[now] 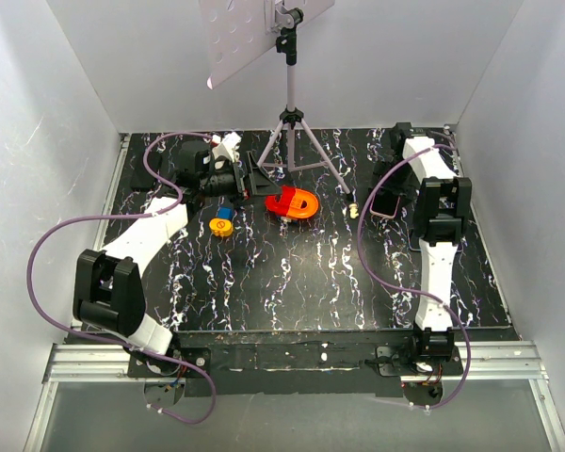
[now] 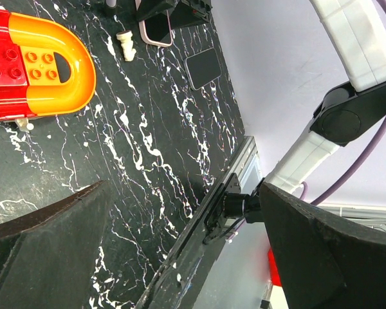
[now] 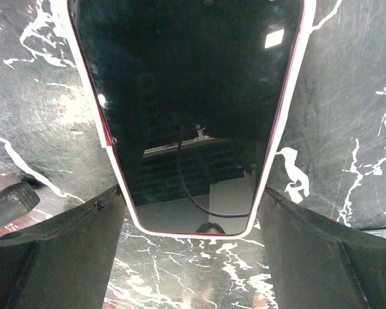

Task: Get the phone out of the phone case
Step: Pick up the phone at the center of the board.

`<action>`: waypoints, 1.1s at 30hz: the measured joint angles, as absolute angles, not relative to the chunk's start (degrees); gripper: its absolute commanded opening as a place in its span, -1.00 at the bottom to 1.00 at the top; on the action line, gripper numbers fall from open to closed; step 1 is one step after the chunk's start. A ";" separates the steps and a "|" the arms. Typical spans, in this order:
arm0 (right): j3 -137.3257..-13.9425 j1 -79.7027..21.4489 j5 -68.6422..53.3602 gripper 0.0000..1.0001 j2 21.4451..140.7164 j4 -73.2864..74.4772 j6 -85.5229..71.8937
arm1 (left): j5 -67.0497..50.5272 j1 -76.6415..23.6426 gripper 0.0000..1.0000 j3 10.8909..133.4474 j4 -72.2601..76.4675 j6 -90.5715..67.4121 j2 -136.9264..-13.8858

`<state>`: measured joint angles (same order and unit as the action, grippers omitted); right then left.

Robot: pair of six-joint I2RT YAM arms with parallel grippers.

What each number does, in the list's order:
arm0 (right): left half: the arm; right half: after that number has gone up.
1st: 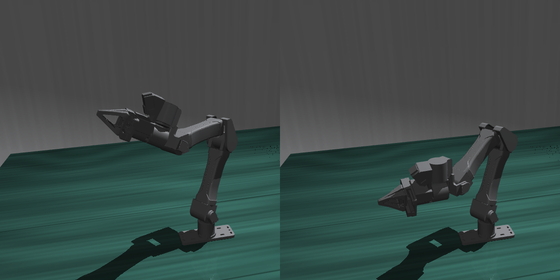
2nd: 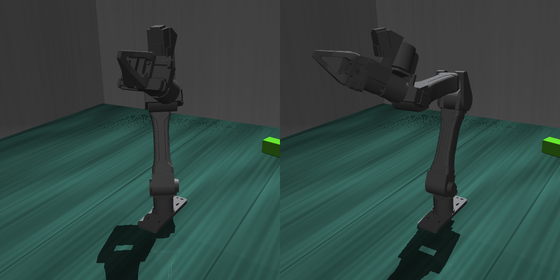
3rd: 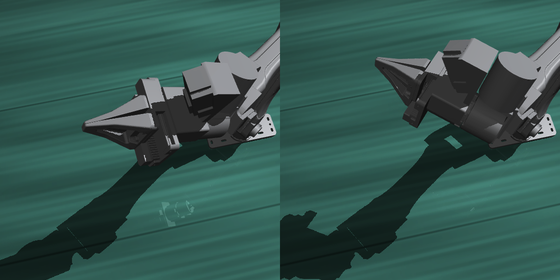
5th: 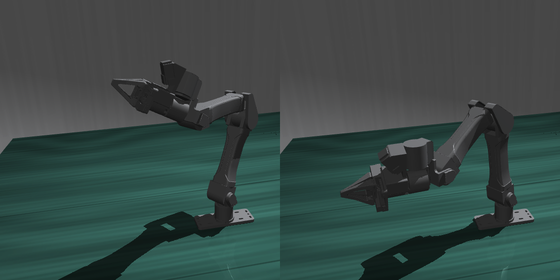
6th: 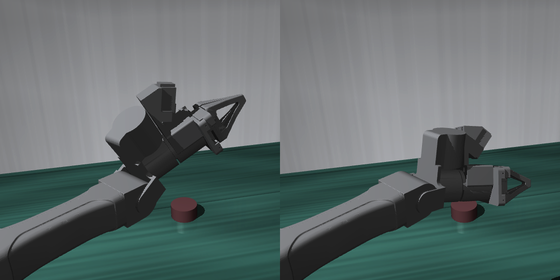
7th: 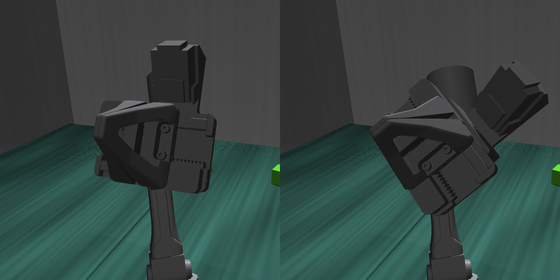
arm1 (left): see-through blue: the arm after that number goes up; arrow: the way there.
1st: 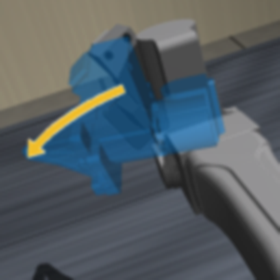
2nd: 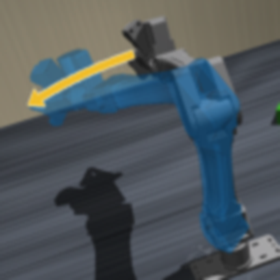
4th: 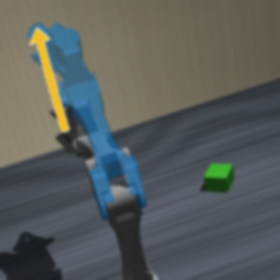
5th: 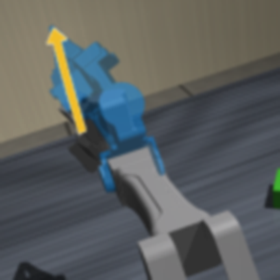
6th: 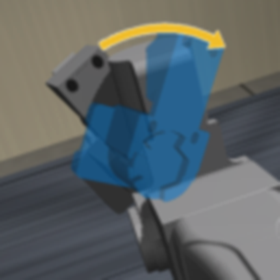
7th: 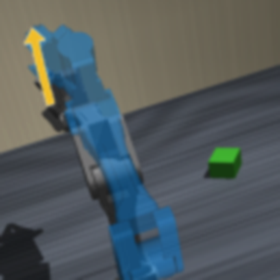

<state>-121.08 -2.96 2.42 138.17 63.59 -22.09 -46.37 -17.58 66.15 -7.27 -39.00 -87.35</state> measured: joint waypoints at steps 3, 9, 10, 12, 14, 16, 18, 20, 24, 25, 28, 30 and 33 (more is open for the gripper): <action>-123.20 -2.96 3.03 0.68 139.28 64.20 -21.21 | -46.37 -17.58 0.99 66.08 -7.25 -39.03 -87.35; -130.96 -2.85 3.66 0.06 143.48 66.81 -19.27 | -46.30 -17.58 0.99 66.08 -7.27 -38.94 -87.35; -131.92 -2.76 3.46 -0.34 143.92 67.18 -19.03 | -46.24 -17.58 0.99 66.08 -7.27 -38.79 -87.35; -132.33 -2.63 3.03 -0.83 144.16 67.40 -18.85 | -46.00 -17.58 0.99 66.08 -7.33 -38.52 -87.35; -132.33 -2.59 2.76 -0.96 144.16 67.40 -18.70 | -45.69 -17.58 0.99 66.08 -7.62 -38.11 -87.35; -132.33 -2.59 2.48 -0.97 144.16 67.37 -18.59 | -45.41 -17.58 0.99 66.08 -7.90 -37.85 -87.35; -130.87 -2.59 1.74 -0.97 143.24 66.26 -18.31 | -45.17 -17.58 0.99 66.08 -8.16 -37.54 -87.35; -125.54 -2.35 0.16 -0.97 140.00 62.81 -18.31 | -44.88 -17.58 0.99 66.08 -8.49 -37.32 -87.35; -107.98 -2.04 -4.91 -0.97 127.63 56.03 -19.59 | -44.47 -17.58 0.99 66.08 -8.75 -37.08 -87.35; -105.16 -2.07 -5.82 -0.97 124.99 55.33 -19.84 | -44.34 -17.58 0.99 66.08 -8.80 -37.06 -87.35; -94.56 -2.04 -9.74 -0.97 114.17 50.92 -20.97 | -44.12 -17.58 0.99 66.08 -8.88 -37.06 -87.35; -87.35 -2.04 -12.64 -0.97 107.20 46.72 -21.87 | -43.83 -17.69 0.99 66.08 -8.91 -37.06 -87.35; -76.36 -2.04 -18.17 -0.97 98.41 40.66 -23.77 | -43.03 -18.41 0.99 66.08 -9.21 -37.15 -87.35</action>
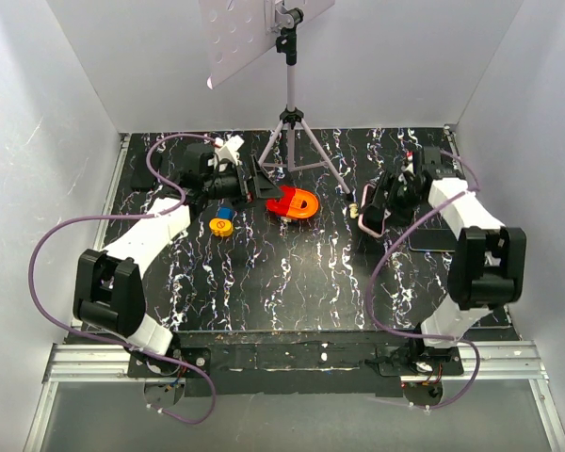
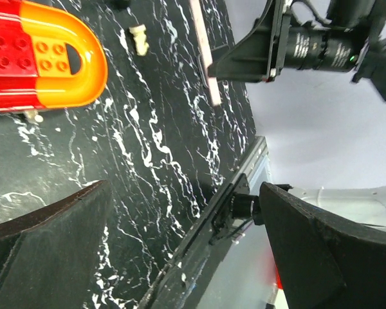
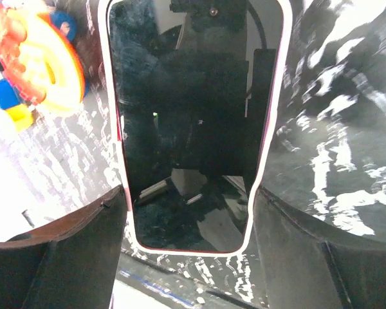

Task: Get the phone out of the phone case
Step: Pick up the phone at the center of the board, then adjust the phone.

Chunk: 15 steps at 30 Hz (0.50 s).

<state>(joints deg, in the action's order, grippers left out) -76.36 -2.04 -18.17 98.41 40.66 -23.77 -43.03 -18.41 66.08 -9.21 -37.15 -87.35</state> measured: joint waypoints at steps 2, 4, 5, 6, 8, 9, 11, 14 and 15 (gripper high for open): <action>-67.85 -2.13 -22.92 -0.97 93.69 34.76 -25.76 | -43.00 -19.40 0.99 65.80 -9.28 -38.44 -87.35; -60.07 -2.46 -26.70 -0.97 89.82 29.61 -28.25 | -42.89 -20.75 0.99 63.53 -7.70 -41.30 -86.85; -55.90 -2.90 -28.25 -0.97 87.66 26.98 -29.65 | -42.81 -21.54 0.99 61.69 -7.05 -43.09 -86.24; -52.16 -3.62 -29.45 -0.97 85.49 24.95 -31.05 | -42.59 -22.41 0.99 59.53 -6.52 -45.10 -85.41; -45.93 -5.80 -31.42 -0.97 80.86 21.10 -33.89 | -41.36 -24.32 0.99 54.96 -5.50 -48.95 -83.18; -43.81 -8.19 -32.29 -0.97 78.76 19.25 -35.11 | -40.49 -25.45 0.99 52.73 -5.10 -51.00 -81.69; -40.77 -11.81 -33.45 -0.97 75.13 15.25 -37.30 | -38.30 -27.73 0.99 49.23 -4.73 -54.46 -78.39; -38.22 -18.20 -34.48 -0.97 70.57 8.91 -40.60 | -34.76 -30.81 0.86 46.85 -4.23 -57.71 -73.73; -37.87 -20.18 -34.48 -0.97 69.56 7.25 -41.45 | -33.26 -31.66 0.82 46.50 -3.97 -58.50 -72.34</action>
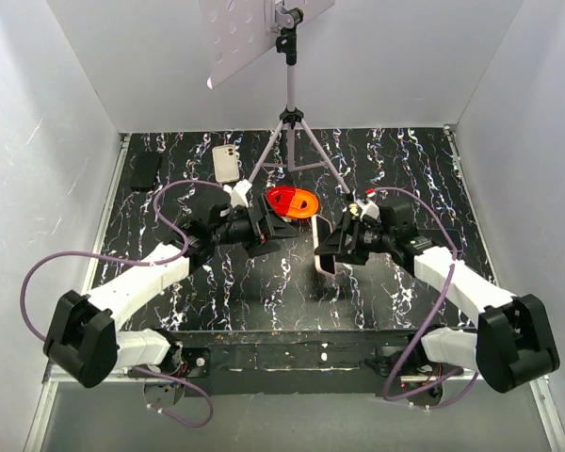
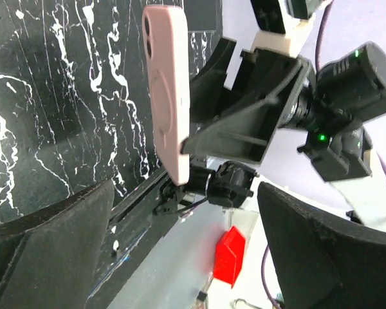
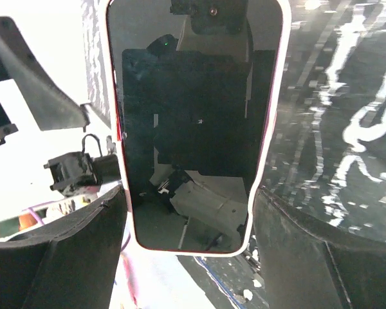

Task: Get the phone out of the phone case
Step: Adjust the phone.

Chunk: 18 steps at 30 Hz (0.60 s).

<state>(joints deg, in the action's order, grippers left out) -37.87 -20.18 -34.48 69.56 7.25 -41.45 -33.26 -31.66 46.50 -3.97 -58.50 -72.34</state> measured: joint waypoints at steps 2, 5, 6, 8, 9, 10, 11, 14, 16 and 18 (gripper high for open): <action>-37.71 -24.01 -33.80 -0.97 67.94 5.17 -42.41 | -30.33 -32.49 0.79 45.67 -3.70 -60.18 -70.04; -37.78 -29.26 -31.81 -0.97 66.37 3.79 -43.03 | -26.85 -32.91 0.81 44.29 -3.62 -62.30 -68.79; -37.85 -31.05 -31.14 -0.97 66.11 3.79 -43.05 | -25.47 -33.08 0.83 44.23 -3.88 -62.67 -68.97; -38.09 -33.50 -30.06 -0.97 66.02 3.84 -43.03 | -23.09 -33.91 0.84 44.23 -4.08 -62.89 -69.49; -38.22 -34.39 -29.45 -0.97 66.02 3.84 -43.00 | -22.28 -34.44 0.84 44.23 -4.16 -62.87 -69.76; -38.37 -35.07 -28.95 -0.97 66.02 3.88 -43.05 | -21.52 -34.96 0.84 44.29 -4.29 -62.87 -70.11; -38.61 -35.73 -28.40 -0.97 66.02 3.90 -43.05 | -21.15 -35.31 0.82 44.34 -4.32 -62.81 -70.46; -39.97 -37.60 -26.98 -0.97 66.02 4.14 -43.03 | -19.64 -36.47 0.74 45.43 -4.99 -62.26 -72.64; -40.97 -38.81 -26.13 -0.97 66.04 4.12 -43.07 | -18.79 -37.12 0.62 46.17 -5.41 -62.02 -74.02; -42.22 -40.51 -25.10 -0.97 66.13 4.32 -43.09 | -17.87 -37.87 0.36 46.54 -5.93 -61.71 -74.83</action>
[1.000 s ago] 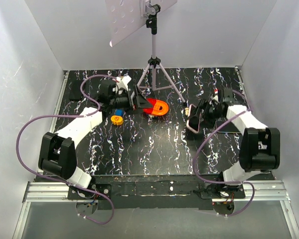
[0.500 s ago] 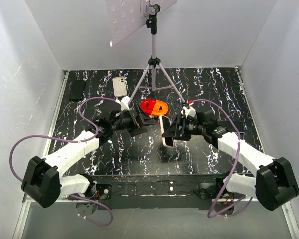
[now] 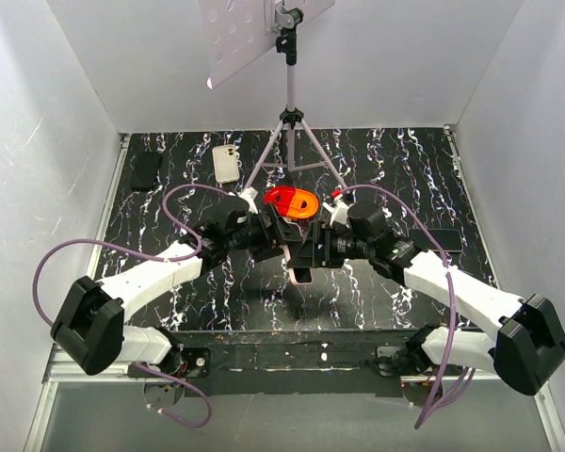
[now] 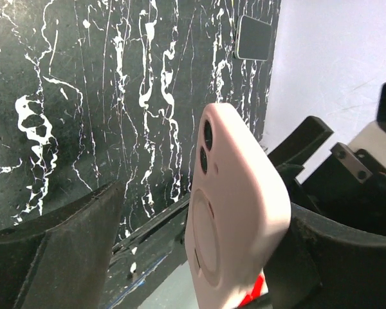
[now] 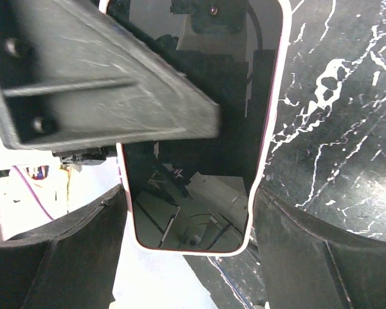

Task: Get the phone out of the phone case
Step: Adjust the phone.

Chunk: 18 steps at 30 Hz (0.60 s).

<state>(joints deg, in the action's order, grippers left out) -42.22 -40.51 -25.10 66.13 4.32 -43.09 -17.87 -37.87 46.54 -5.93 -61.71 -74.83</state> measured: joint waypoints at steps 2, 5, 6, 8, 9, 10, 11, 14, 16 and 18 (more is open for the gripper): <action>-43.46 -42.37 -23.79 -0.97 66.39 5.21 -42.89 | -17.19 -38.61 0.07 46.68 -6.17 -61.21 -75.00; -45.12 -45.04 -21.21 -0.97 66.87 7.20 -41.98 | -16.53 -39.22 -0.25 47.55 -6.50 -59.96 -75.40; -45.54 -45.76 -20.56 -0.97 67.11 7.77 -41.58 | -16.38 -39.38 -0.36 48.05 -6.74 -59.13 -75.57; -46.17 -46.74 -19.18 -0.86 67.51 8.93 -40.84 | -16.01 -39.46 -0.58 48.84 -7.20 -58.11 -75.66; -46.44 -47.20 -18.39 -0.55 67.77 9.45 -40.32 | -15.94 -39.48 -0.75 49.25 -7.46 -57.47 -75.66; -46.63 -47.48 -17.74 -0.27 68.01 9.72 -39.99 | -15.86 -39.48 -0.97 49.65 -7.88 -56.73 -75.66; -46.87 -47.77 -17.23 -0.06 68.31 9.96 -39.35 | -15.53 -39.48 -1.00 49.93 -8.69 -55.72 -75.66; -47.72 -48.27 -16.95 0.32 69.32 10.85 -38.59 | -15.66 -39.48 -1.00 50.61 -10.35 -53.34 -75.61; -48.12 -48.47 -17.02 0.49 69.43 11.64 -38.19 | -16.34 -39.48 -1.00 51.53 -11.64 -50.89 -75.61; -48.18 -48.51 -16.69 0.57 68.66 12.38 -37.32 | -17.74 -39.48 -1.00 53.06 -13.06 -47.94 -75.61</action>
